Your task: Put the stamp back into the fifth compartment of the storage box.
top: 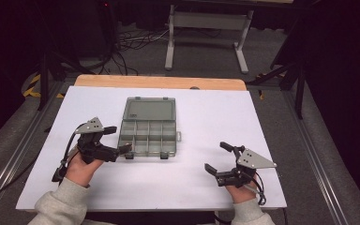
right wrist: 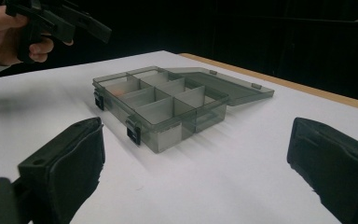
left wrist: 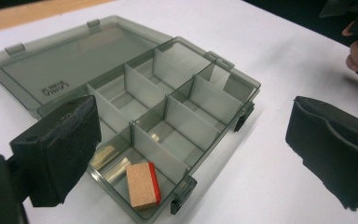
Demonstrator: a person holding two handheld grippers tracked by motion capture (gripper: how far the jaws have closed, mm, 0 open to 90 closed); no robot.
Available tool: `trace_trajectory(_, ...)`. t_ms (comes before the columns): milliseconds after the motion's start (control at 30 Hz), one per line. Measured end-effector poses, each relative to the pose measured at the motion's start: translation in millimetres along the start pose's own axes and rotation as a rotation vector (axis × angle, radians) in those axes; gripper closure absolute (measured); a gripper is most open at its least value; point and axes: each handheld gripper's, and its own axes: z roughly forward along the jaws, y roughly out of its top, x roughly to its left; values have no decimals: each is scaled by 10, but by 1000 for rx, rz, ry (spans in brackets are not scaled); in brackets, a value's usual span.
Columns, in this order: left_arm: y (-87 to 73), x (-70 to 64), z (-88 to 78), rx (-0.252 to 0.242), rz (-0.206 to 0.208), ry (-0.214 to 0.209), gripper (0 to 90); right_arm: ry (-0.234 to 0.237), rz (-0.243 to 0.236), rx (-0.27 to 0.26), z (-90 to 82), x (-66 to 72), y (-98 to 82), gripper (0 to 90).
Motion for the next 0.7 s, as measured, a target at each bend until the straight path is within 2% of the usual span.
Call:
trace_trajectory(200,22,-42,-89,-36,27,0,33,0,-1,-5,5,-7,8,48)
trace_trajectory(333,10,-55,-148,-65,25,-14,27,3,2,-4,27,-17,9,48)
trace_trajectory(433,1,-61,-188,-84,26,-11,25,8,3,-2,42,-16,10,48)
trace_trajectory(700,-82,-58,-294,-114,50,-4,23,11,6,-3,57,-24,11,48)
